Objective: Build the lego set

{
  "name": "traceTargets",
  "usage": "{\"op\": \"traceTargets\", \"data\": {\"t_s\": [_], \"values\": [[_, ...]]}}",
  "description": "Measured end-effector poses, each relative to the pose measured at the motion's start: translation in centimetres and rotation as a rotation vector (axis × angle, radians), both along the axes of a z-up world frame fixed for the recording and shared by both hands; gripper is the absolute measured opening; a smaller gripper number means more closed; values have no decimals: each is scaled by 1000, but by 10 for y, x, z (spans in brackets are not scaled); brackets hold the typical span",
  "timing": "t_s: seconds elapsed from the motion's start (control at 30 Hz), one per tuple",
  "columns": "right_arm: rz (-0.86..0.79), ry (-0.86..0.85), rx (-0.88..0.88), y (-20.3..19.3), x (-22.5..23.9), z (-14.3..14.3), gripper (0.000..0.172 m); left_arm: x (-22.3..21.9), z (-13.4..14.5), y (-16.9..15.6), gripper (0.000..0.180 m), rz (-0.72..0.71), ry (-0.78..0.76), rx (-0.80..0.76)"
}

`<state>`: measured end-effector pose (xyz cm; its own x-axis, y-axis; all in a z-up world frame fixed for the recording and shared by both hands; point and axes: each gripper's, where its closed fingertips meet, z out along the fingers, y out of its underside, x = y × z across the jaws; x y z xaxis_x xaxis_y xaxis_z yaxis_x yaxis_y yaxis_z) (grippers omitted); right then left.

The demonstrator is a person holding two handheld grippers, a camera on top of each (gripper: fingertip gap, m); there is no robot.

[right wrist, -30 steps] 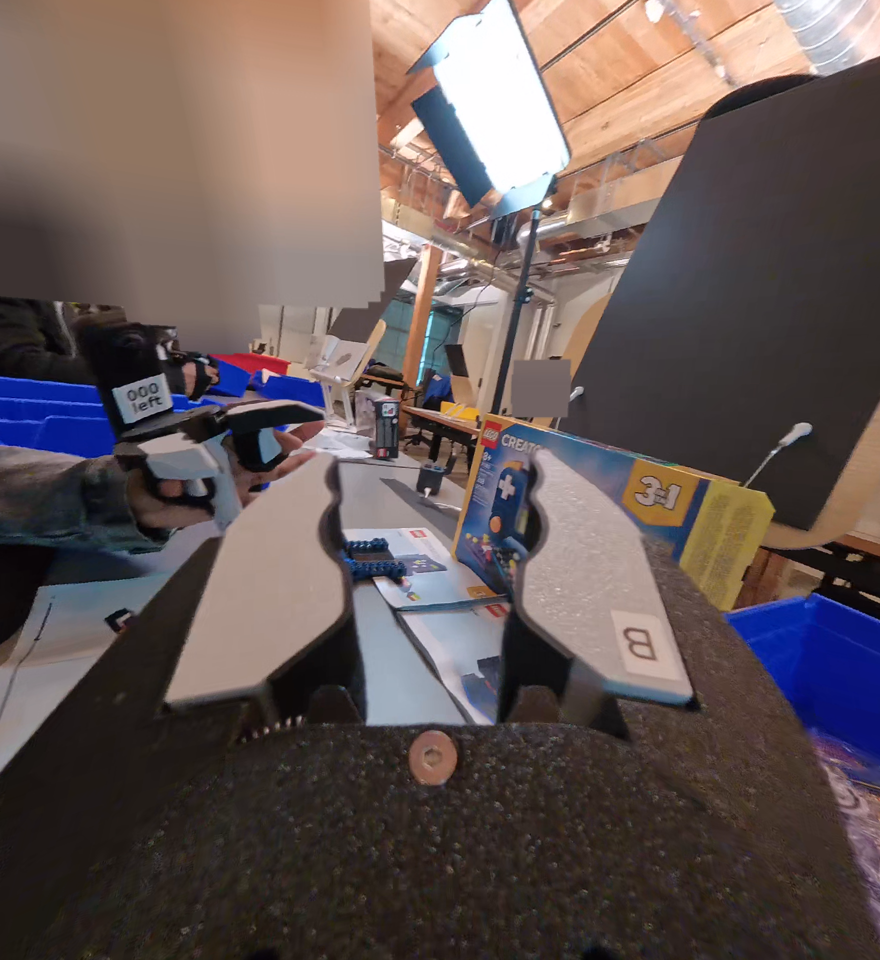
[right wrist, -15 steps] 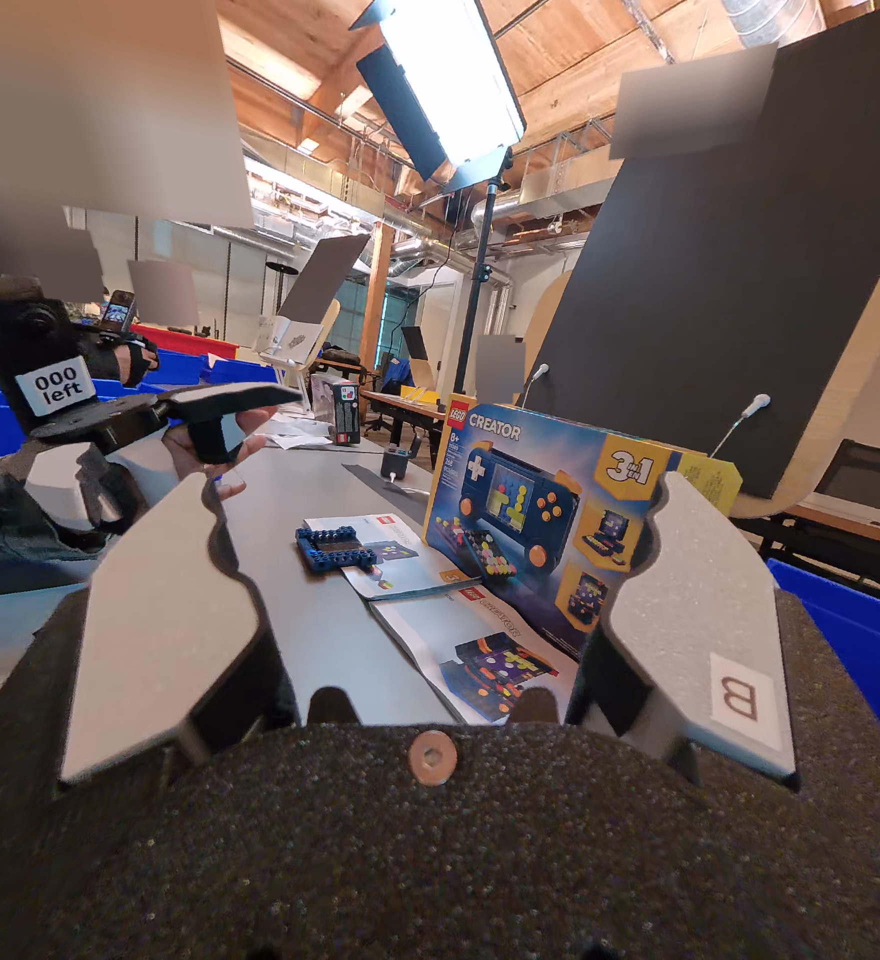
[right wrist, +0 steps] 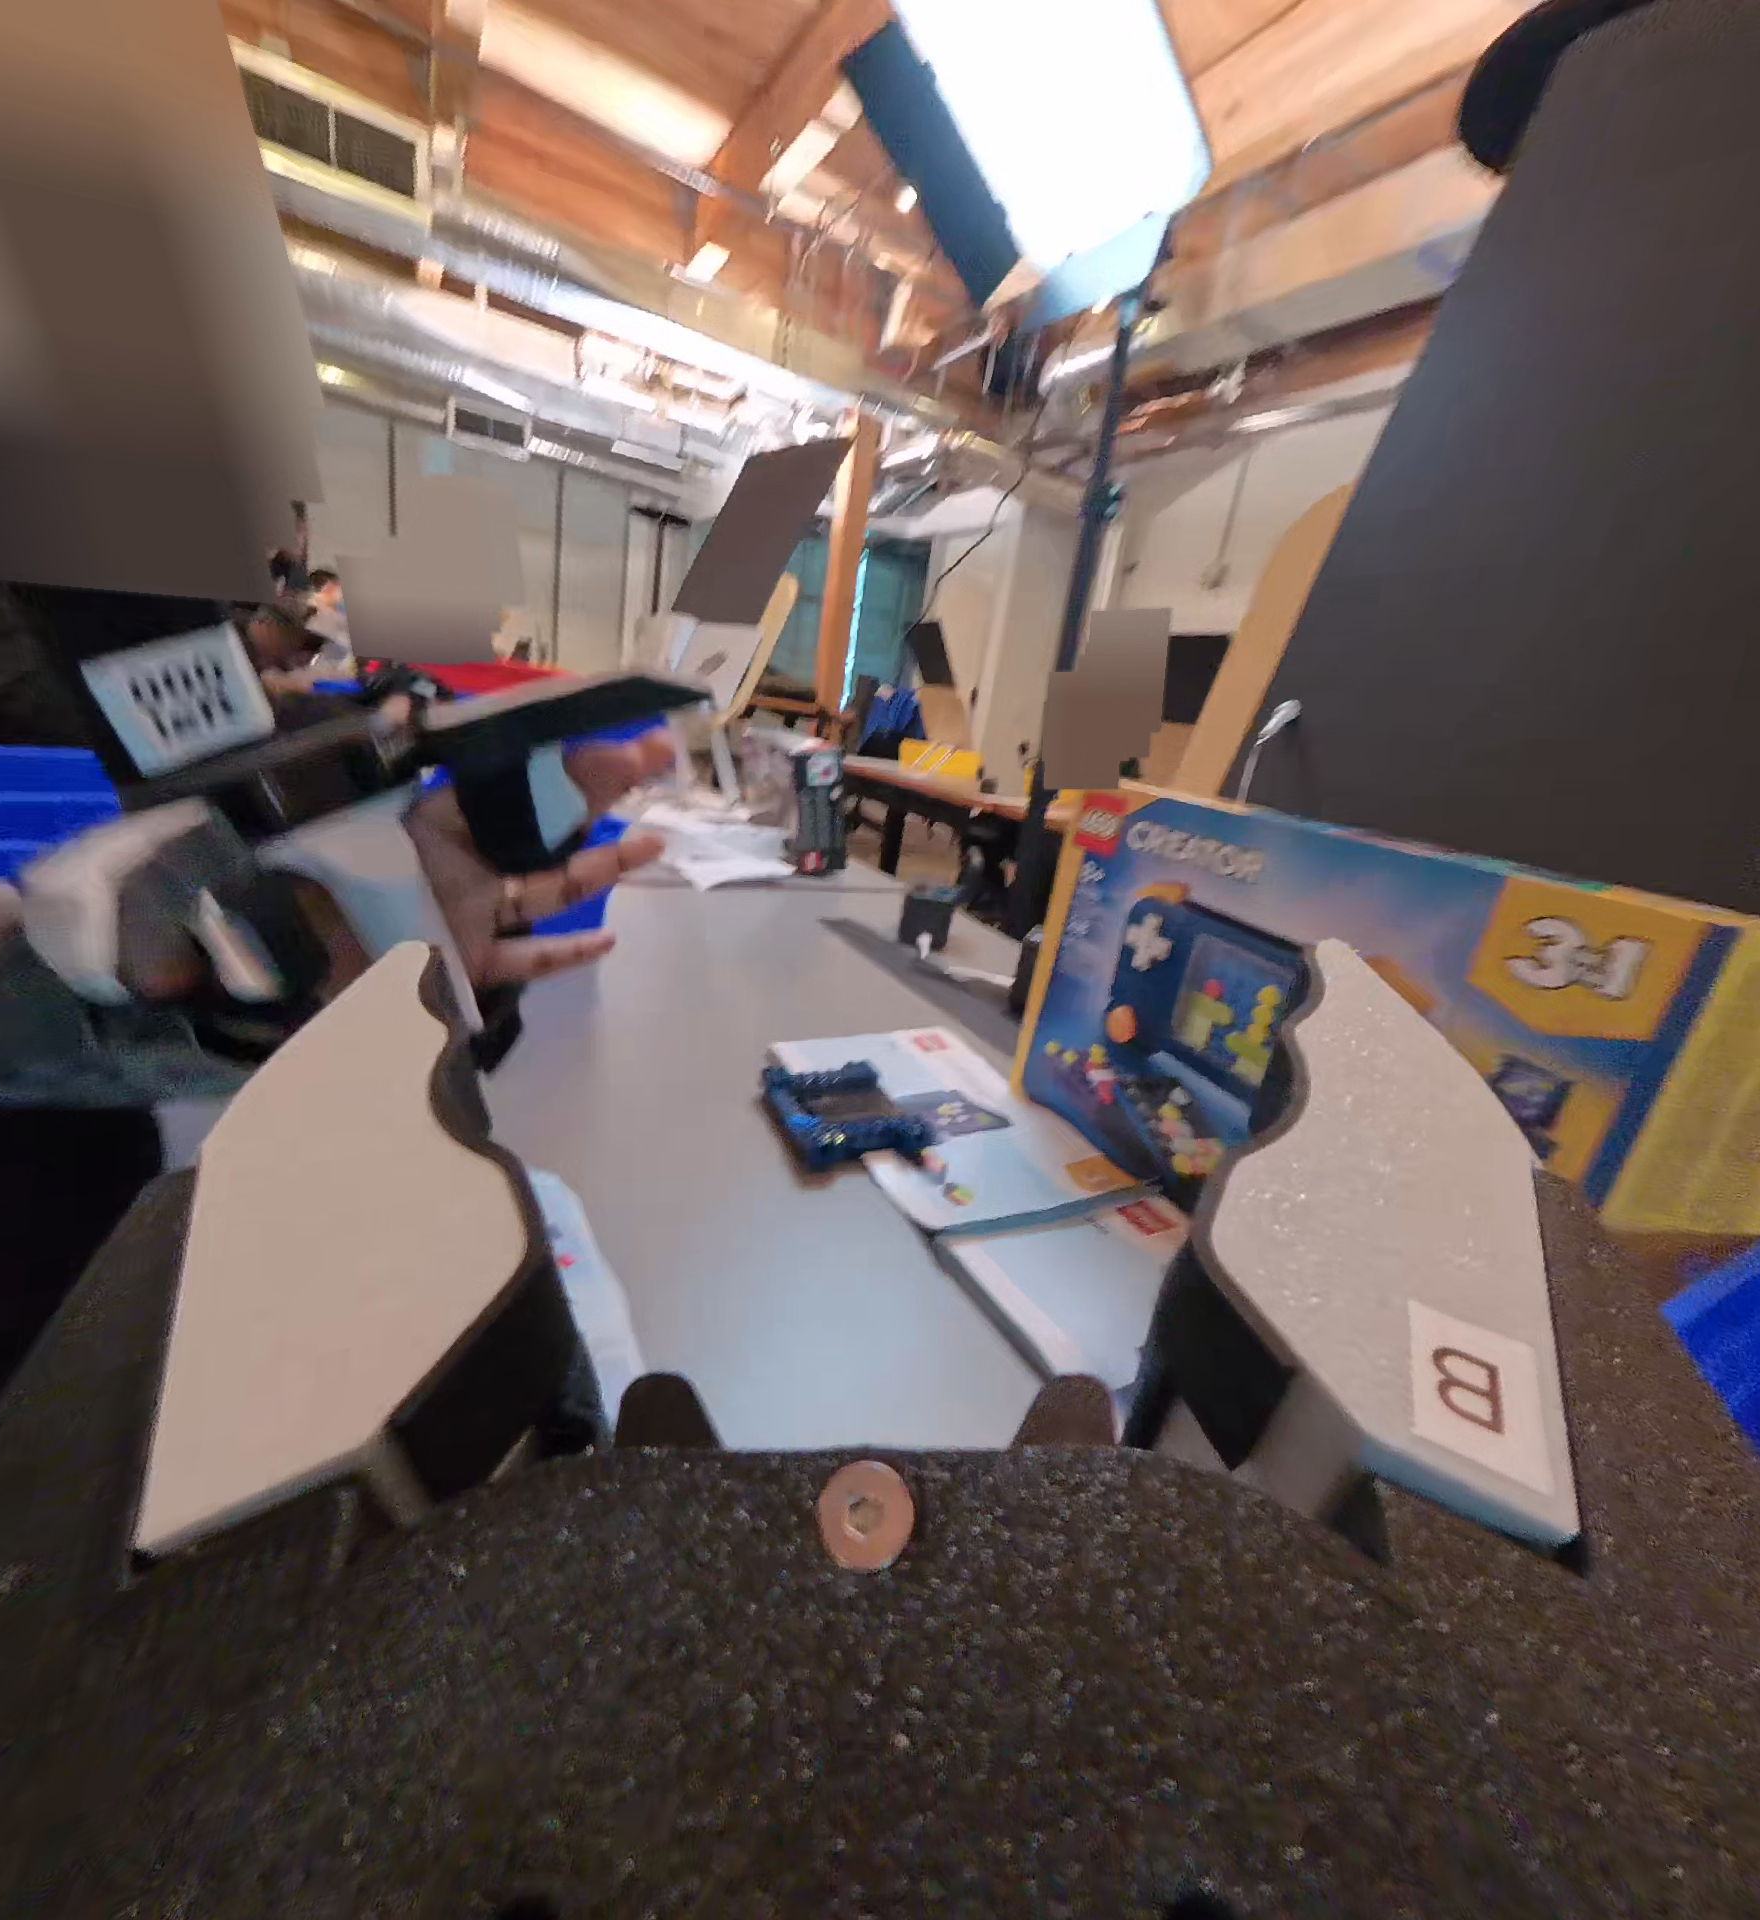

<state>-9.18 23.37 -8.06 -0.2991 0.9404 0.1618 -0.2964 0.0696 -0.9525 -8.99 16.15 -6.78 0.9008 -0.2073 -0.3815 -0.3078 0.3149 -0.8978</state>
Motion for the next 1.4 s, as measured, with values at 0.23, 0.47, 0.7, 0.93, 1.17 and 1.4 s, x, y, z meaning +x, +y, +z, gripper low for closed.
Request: {"op": "traceTargets", "data": {"t_s": [0.23, 0.47, 0.7, 0.93, 1.17, 1.4], "values": [[62, -42, 88, -59, 5, 6, 144, 29, 45, -88, 139, -114, -236, 52], [221, -145, 76, -117, -41, -6, 139, 22, 76, -103, 139, -161, -271, -85], [344, -403, 215, -143, -111, -34, 124, 59, 90, -136, 133, -411, -330, -73], [675, -473, 186, -244, -197, 21, 32, 56, 122, -197, 111, -750, -652, 60], [1050, -906, 790, -393, -218, -61, 21, 48, 120, -211, 109, -663, -575, 63], [1080, -999, 1246, -428, -213, -135, 19, 15, 102, -205, 106, -463, -584, 19]]}}
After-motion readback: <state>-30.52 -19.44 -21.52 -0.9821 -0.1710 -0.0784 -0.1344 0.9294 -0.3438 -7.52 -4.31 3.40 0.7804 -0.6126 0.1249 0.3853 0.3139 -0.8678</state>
